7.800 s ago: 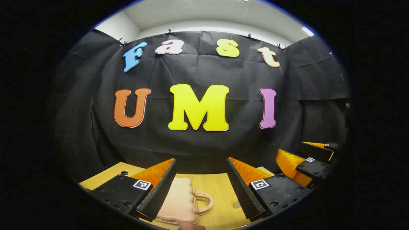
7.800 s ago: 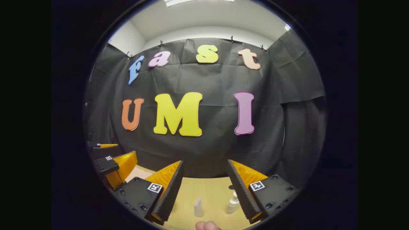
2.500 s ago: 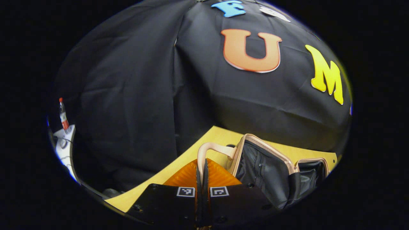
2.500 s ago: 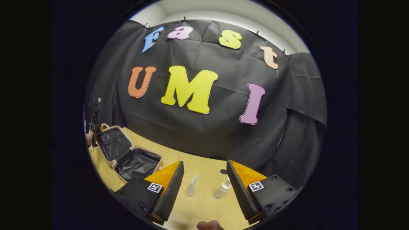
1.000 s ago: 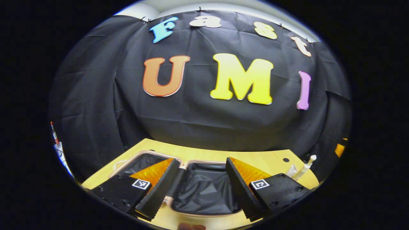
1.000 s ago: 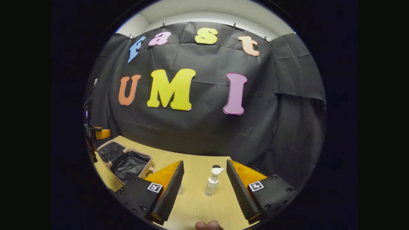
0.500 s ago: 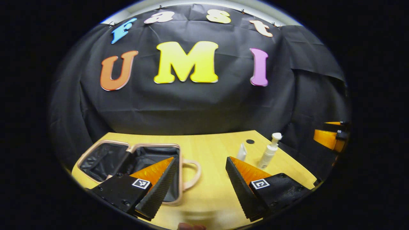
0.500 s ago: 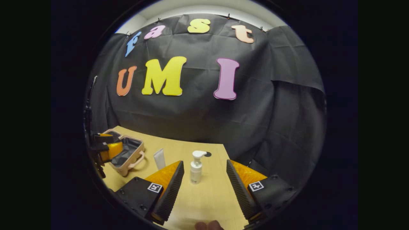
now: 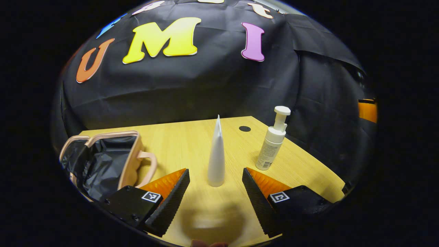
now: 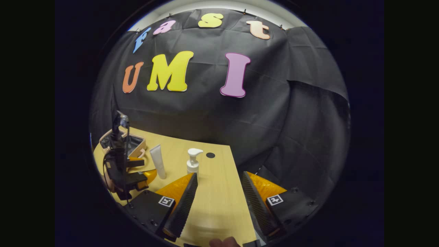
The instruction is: First open the suitcase, pack the skin care products into it, and then close the suitcase.
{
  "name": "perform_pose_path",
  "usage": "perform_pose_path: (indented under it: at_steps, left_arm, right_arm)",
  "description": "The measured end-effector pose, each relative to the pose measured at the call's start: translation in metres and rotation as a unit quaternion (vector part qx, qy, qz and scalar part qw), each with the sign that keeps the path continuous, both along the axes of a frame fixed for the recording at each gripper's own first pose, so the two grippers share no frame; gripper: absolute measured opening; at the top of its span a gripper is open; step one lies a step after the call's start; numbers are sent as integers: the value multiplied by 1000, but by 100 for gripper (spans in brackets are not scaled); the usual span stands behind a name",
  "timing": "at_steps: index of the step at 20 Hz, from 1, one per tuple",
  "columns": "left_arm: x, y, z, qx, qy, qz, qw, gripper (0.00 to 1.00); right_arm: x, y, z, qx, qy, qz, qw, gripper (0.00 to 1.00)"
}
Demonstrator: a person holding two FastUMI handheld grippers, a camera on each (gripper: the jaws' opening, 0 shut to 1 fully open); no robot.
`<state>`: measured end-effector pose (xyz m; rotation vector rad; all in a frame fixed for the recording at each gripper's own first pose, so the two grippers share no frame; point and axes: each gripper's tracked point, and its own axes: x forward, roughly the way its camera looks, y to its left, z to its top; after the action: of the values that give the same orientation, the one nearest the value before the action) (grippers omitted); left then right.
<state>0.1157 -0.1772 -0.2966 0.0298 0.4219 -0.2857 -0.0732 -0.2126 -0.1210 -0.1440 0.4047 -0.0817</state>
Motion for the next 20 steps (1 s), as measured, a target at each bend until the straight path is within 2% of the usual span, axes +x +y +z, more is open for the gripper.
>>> perform_pose_path:
  at_steps: [4, 6, 10, 12, 13, 15, 16, 20]
  left_arm:
    - [34, -6, -29, 5, 17, 8, 1000, 99]
    - [44, -3, -39, 5, 34, 17, 999, 97]
    - [54, -1, -57, 7, 64, 23, 998, 77]
    - [57, -4, -60, 14, 65, 5, 998, 70]
    - [59, -7, -59, 17, 63, 0, 998, 57]
    - [57, -7, -60, 18, 70, -1, 997, 55]
    - [54, -5, -56, 15, 71, 3, 997, 48]
    - [28, 12, -12, 15, 56, 15, 998, 46]
  right_arm:
    - [0, -14, -2, 2, 9, -9, 1000, 77]
    - [3, -20, -3, 3, 12, -12, 1000, 79]
    - [9, -31, -7, 12, 14, -23, 1000, 79]
    - [12, -35, -9, 11, 16, -25, 1000, 79]
    - [13, -36, -11, 11, 17, -25, 1000, 79]
    - [16, -36, -17, 11, 19, -19, 1000, 77]
    - [19, -33, -23, 14, 20, -15, 1000, 79]
    - [37, -3, -61, 44, 33, 24, 998, 79]
